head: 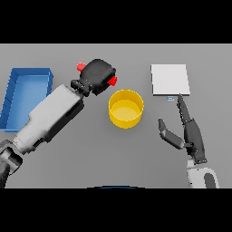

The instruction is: Pick up the red beaker and tilt it to pour out 1 green nut into yellow bowl. Pick up the yellow bowl and place it on the metallic measuring scale.

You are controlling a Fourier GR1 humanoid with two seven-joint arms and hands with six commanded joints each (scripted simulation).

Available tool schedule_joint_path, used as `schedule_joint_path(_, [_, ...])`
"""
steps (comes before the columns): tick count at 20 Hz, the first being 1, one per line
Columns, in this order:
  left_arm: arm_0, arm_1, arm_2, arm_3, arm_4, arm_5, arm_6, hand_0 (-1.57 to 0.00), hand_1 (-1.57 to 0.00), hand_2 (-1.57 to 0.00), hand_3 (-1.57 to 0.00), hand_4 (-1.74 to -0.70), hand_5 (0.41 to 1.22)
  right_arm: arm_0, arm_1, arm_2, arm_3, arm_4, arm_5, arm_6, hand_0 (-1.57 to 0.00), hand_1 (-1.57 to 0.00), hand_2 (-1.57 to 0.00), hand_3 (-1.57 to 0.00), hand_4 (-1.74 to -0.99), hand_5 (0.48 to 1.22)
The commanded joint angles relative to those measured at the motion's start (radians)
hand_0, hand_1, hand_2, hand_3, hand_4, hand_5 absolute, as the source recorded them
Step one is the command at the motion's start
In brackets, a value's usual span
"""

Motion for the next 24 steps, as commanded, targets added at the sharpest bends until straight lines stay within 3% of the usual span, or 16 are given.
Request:
schedule_joint_path(1, [-0.017,0.003,-0.035,0.014,-0.024,-0.026,-0.011,-1.57,-1.57,-1.57,-1.57,-1.61,1.206,0.001,0.007,0.003,-0.005,-0.002,-0.002,-0.006,0.00,0.00,0.00,0.00,-1.258,0.697])
schedule_joint_path(5, [-0.108,-0.008,-0.137,0.058,-0.073,-0.133,-0.031,-1.57,-1.57,-1.57,-1.57,-1.68,1.215,-0.007,0.013,-0.011,-0.003,-0.020,-0.007,-0.003,0.00,0.00,0.00,0.00,-1.225,0.663])
schedule_joint_path(12, [-0.237,-0.032,-0.307,0.132,-0.172,-0.222,-0.054,-1.57,-1.57,-1.57,-1.57,-1.73,1.220,-0.005,0.017,-0.002,0.021,0.014,-0.026,-0.014,0.00,0.00,0.00,0.00,-1.191,0.649])
schedule_joint_path(17, [-0.297,-0.041,-0.429,0.186,-0.241,-0.188,-0.116,-1.57,-1.57,-1.57,-1.57,-1.74,1.221,0.009,0.027,-0.001,0.000,0.016,-0.038,-0.007,0.00,0.00,0.00,0.00,-1.179,0.627])
schedule_joint_path(24, [-0.386,-0.080,-0.591,0.237,-0.337,-0.169,-0.135,-1.57,-1.57,-1.57,-1.57,-1.73,1.221,-0.013,0.016,0.000,0.003,0.039,-0.046,0.011,0.00,0.00,0.00,0.00,-1.157,0.629])
